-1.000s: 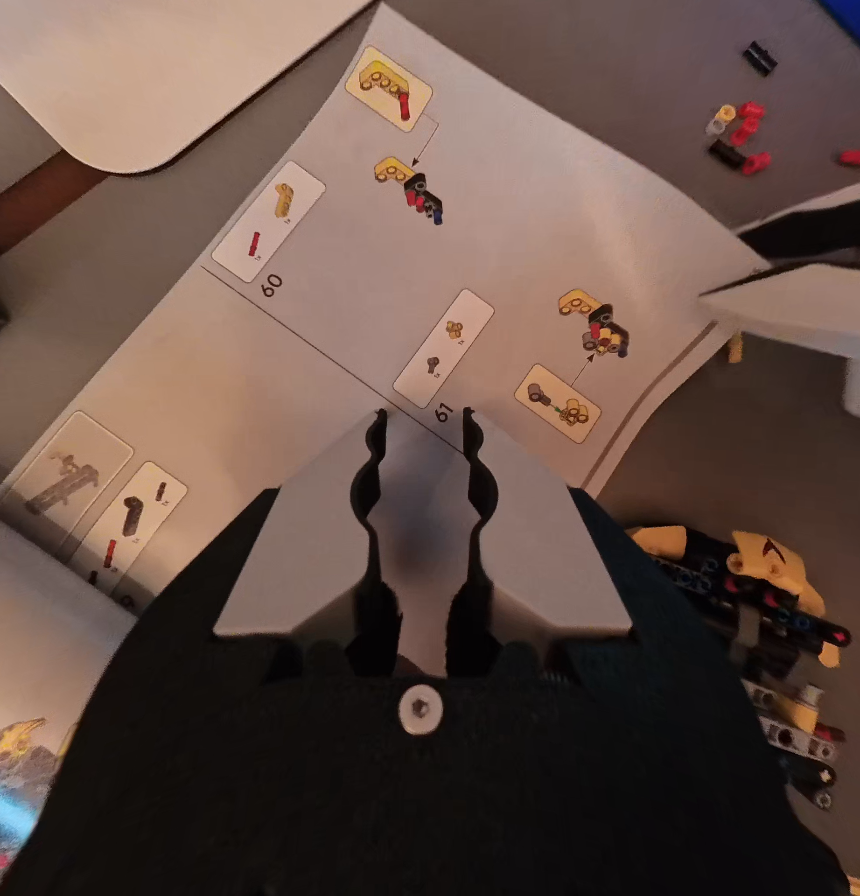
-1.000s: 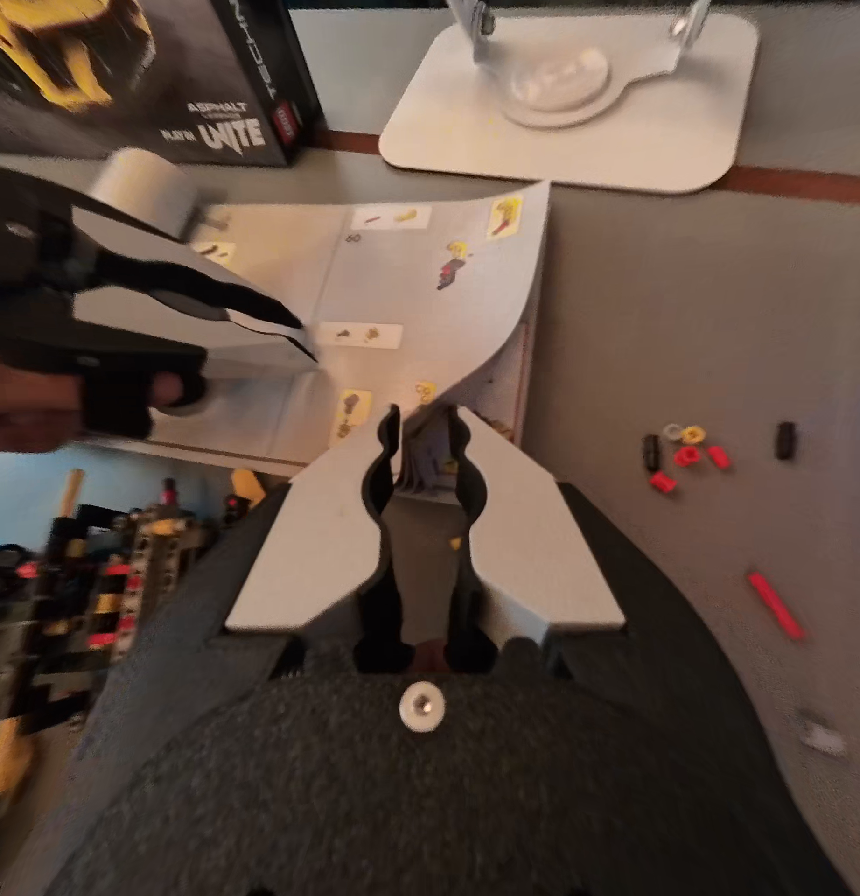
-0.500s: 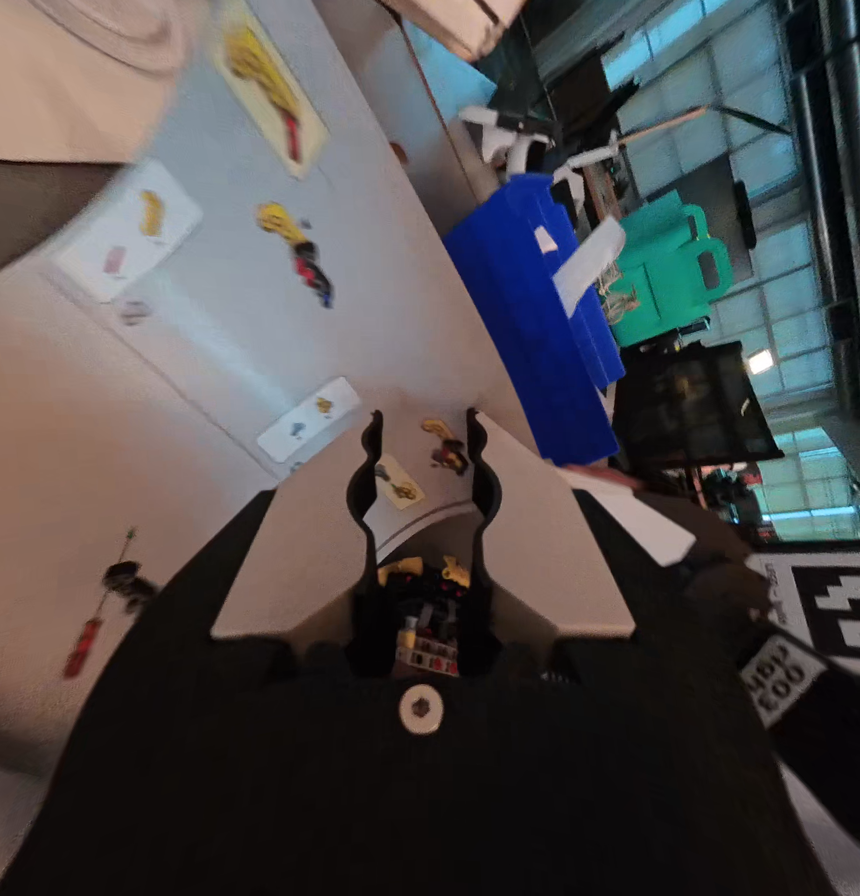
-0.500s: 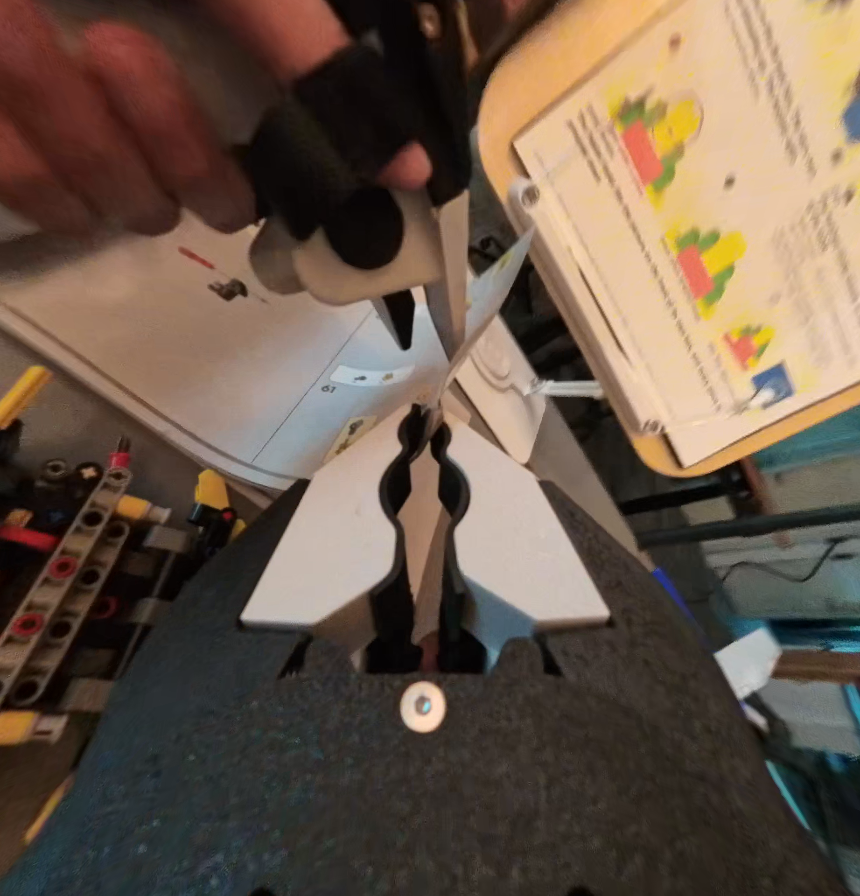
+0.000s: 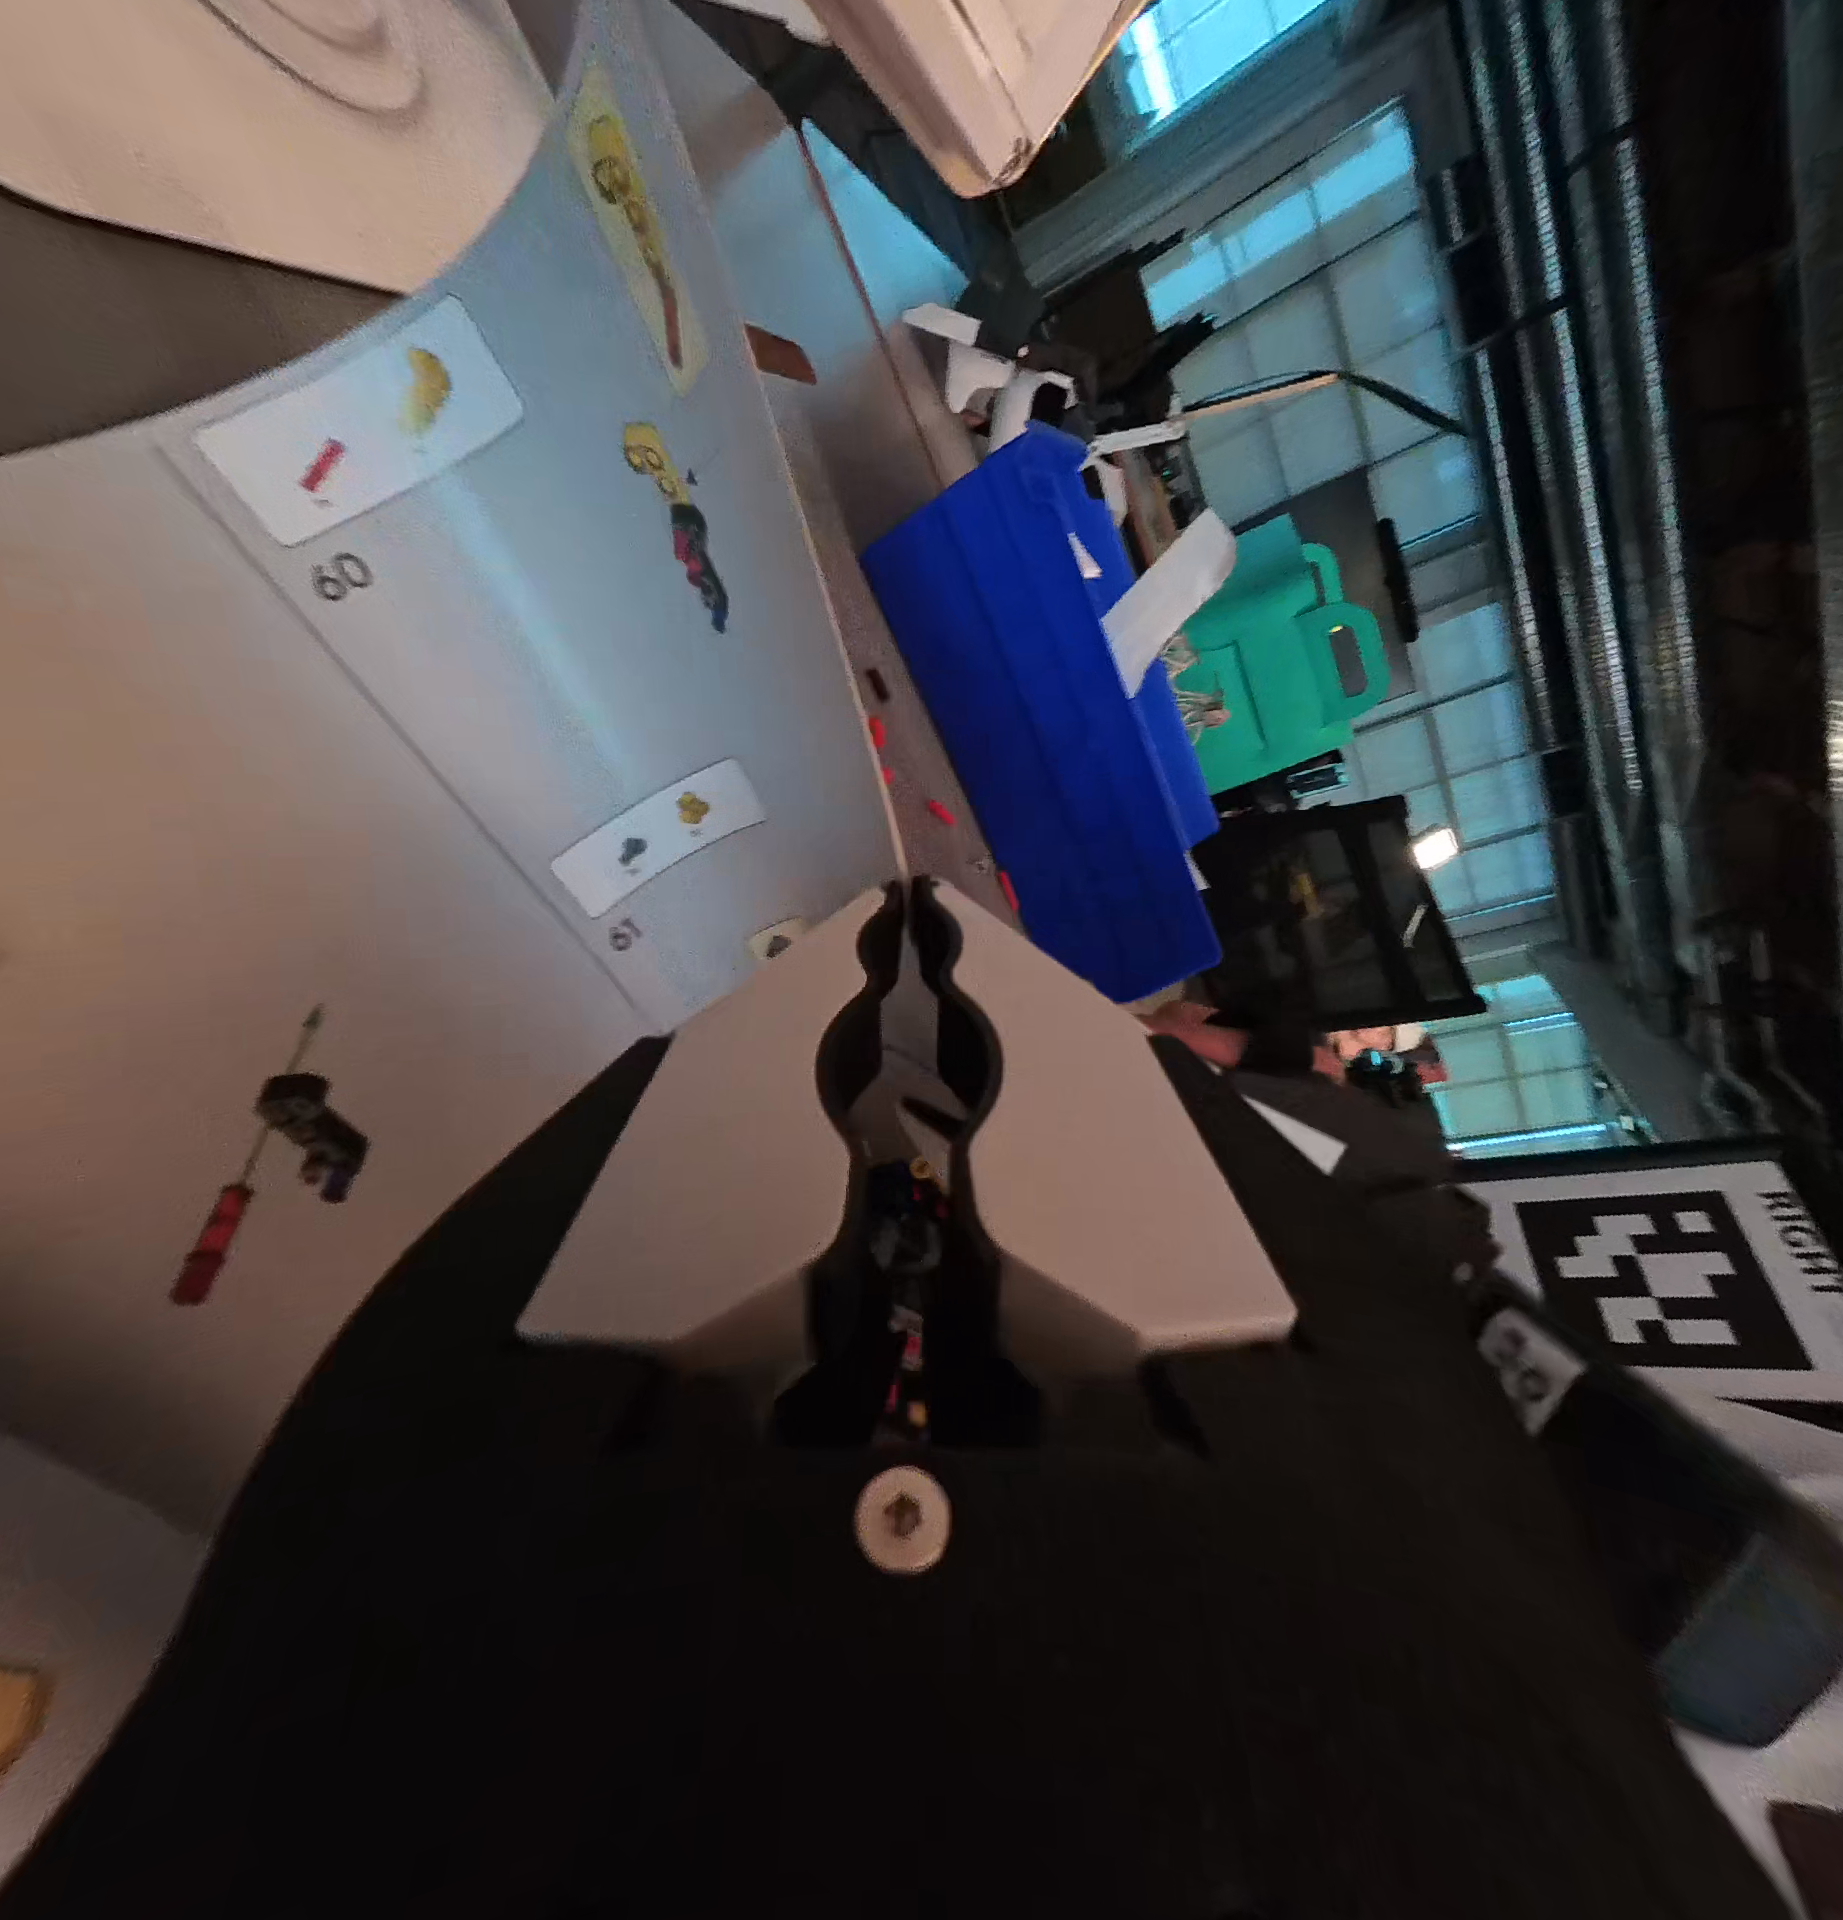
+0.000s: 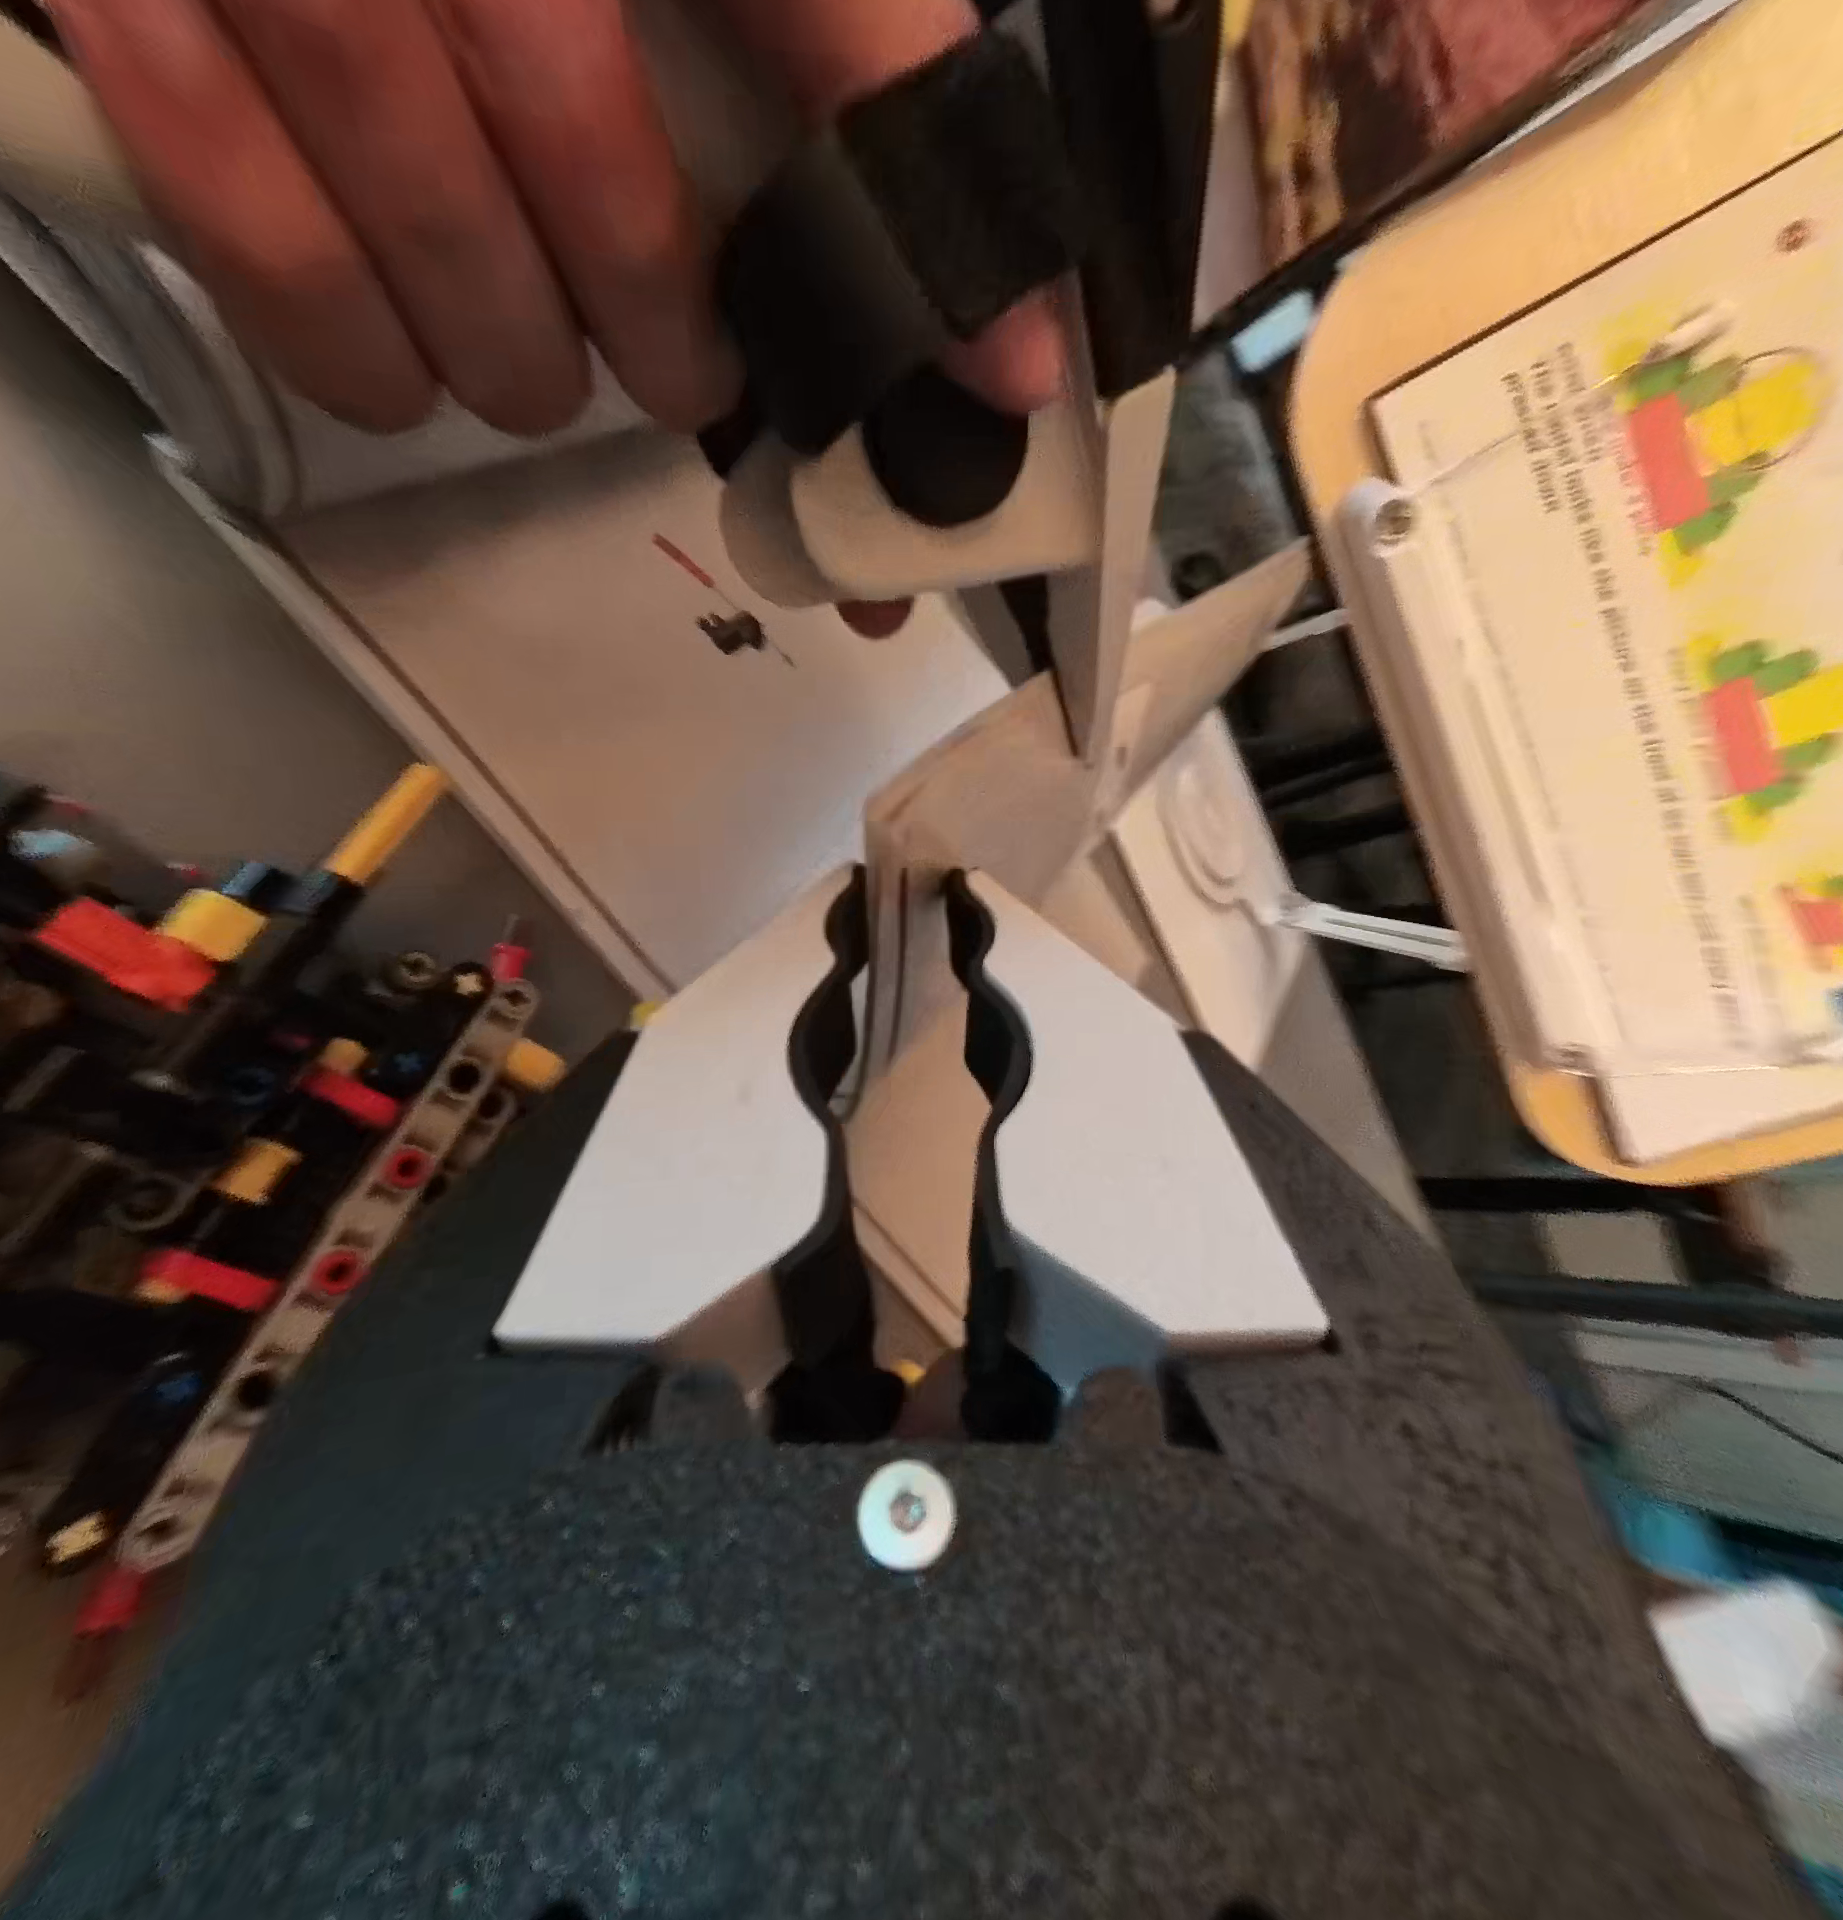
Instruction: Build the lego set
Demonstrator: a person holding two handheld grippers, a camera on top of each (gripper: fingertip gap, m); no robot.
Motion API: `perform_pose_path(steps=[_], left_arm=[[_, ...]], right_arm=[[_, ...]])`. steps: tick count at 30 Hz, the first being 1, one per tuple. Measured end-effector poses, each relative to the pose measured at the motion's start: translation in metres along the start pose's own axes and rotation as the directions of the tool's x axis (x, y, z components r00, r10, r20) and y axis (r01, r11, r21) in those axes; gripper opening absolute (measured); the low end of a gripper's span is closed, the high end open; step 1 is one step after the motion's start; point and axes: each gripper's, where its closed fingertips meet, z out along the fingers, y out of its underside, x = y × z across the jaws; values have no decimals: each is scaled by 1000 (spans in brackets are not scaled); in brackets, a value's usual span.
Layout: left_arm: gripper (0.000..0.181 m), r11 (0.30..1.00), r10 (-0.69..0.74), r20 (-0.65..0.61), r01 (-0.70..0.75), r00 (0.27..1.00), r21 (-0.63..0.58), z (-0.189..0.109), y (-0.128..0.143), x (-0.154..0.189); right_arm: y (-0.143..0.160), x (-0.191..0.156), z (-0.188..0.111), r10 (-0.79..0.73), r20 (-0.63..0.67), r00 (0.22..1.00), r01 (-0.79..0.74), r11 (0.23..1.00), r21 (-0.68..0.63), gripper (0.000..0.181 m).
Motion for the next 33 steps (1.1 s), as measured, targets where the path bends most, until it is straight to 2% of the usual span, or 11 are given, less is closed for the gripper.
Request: perform_pose_path(steps=[2,3,5,7,9,11,13,16,21,26,33], left_arm=[[1,1000,21,5,-21,1000,-11,-3,1,-3],[1,999,31,-14,-31,999,-14,-4,2,-1],[1,999,52,-78,-52,996,4,-8,1,9],[1,998,63,-137,-62,989,12,-11,1,19],[0,999,42,-205,-37,978,28,-13,-1,28],[1,1000,14,-257,-7,966,28,-13,0,32],[2,999,-15,-309,26,951,30,-13,0,36],[7,999,-36,-373,46,927,18,-14,2,44],[4,1000,10,-377,-4,926,15,-13,3,47],[0,997,72,-301,-73,951,10,-10,2,40],[0,996,88,-218,-80,972,43,-43,-8,28]], right_arm=[[-12,-6,-7,145,149,978,-157,985,76,29],[-21,-5,-13,248,260,933,-285,952,114,39],[-36,10,-21,415,453,789,-523,841,140,60],[-35,32,-12,531,563,633,-695,710,113,73],[-26,31,7,589,654,474,-774,633,-10,91],[-29,21,14,591,739,323,-809,578,-109,88],[-29,23,21,592,744,309,-827,554,-97,65],[-32,20,20,577,772,266,-844,526,-102,51],[-30,30,12,550,809,209,-871,480,-102,49],[-21,36,11,552,813,186,-883,456,-108,44],[-2,41,15,586,797,145,-900,412,-139,35]])
